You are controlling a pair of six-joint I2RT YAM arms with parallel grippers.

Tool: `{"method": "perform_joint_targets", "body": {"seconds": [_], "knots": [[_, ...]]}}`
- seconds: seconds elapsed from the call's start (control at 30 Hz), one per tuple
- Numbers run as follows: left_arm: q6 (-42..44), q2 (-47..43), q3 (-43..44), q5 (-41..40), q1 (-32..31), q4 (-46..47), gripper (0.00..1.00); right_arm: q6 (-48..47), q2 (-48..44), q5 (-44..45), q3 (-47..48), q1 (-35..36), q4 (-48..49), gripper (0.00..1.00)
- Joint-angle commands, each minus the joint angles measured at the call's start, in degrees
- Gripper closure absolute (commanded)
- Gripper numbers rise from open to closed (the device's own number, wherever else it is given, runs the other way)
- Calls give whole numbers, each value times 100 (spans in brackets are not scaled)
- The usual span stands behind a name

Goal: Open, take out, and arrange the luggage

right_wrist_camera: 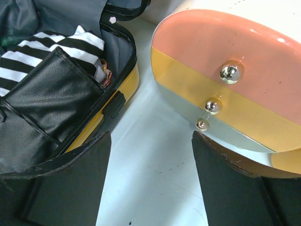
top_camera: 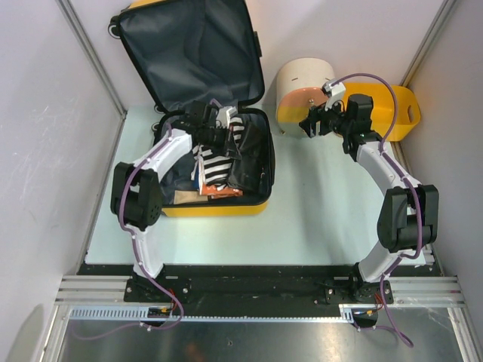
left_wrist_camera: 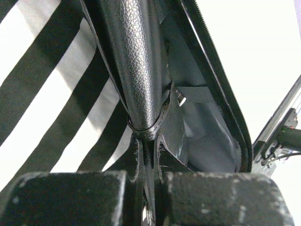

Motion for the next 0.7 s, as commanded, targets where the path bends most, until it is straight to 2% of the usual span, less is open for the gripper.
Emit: {"method": "perform_joint_targets", "body": {"seconds": [0.0, 0.13, 0.3, 0.37, 0.43, 0.47, 0.53, 0.57, 0.67], "knots": [[-217, -585, 250, 638, 89, 94, 100, 71, -153, -107, 19, -9, 156, 25], [-489, -1270, 154, 1245, 695, 94, 100, 80, -170, -107, 19, -17, 148, 25], [-560, -2194, -101, 1115, 1758, -195, 100, 168, -153, -115, 19, 18, 60, 25], [-429, -2334, -233, 677, 2153, -459, 100, 212, -126, -98, 28, 53, 42, 25], [-201, -2449, -513, 54, 2269, -652, 100, 256, -109, -98, 19, 79, 42, 25], [52, -2493, -619, -697, 2270, -679, 100, 256, -100, -98, 19, 97, 51, 25], [204, -2555, -900, -1247, 2278, -732, 100, 256, -82, -98, 19, 132, 68, 25], [291, -2546, -971, -1859, 2278, -741, 100, 256, -82, -98, 19, 132, 77, 25], [485, -2450, -1147, -3002, 2261, -723, 100, 247, -82, -80, 19, 176, 68, 25]]}}
